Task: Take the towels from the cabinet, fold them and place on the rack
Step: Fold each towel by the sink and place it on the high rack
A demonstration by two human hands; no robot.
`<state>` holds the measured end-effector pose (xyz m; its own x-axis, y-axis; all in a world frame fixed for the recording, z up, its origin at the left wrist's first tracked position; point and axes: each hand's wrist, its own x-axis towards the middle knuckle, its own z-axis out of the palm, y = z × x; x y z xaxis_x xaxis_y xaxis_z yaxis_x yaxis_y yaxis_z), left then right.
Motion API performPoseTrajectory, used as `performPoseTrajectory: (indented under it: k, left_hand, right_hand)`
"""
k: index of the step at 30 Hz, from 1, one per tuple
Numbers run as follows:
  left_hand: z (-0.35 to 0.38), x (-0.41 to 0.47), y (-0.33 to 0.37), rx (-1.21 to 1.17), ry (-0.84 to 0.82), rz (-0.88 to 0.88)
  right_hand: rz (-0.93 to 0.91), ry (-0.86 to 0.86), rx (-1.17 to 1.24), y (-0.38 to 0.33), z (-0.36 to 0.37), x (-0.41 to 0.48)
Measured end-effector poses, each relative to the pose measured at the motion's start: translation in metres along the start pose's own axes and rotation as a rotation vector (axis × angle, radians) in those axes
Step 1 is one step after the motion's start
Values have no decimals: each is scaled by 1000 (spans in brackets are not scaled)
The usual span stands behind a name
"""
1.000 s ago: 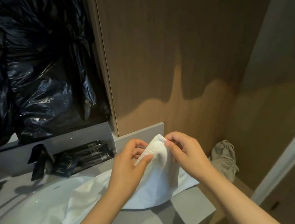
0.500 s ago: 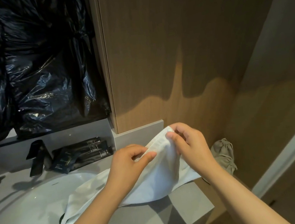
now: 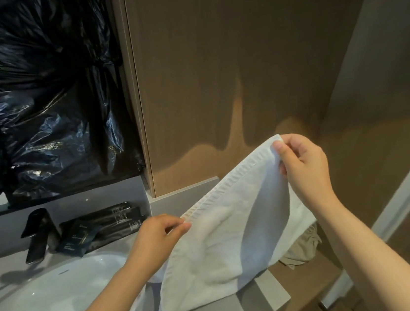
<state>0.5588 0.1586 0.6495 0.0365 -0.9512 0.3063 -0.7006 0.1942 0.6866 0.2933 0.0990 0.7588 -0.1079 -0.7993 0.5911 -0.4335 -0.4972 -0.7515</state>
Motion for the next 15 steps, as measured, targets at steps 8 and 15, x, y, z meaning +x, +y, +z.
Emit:
performPoseTrajectory:
  k: [8, 15]
  left_hand:
    - [5, 9, 9, -13, 131, 6]
    - [-9, 21, 48, 70, 27, 208]
  right_hand:
    - [162, 86, -119, 29, -12, 2]
    - [-60, -80, -202, 23, 4, -31]
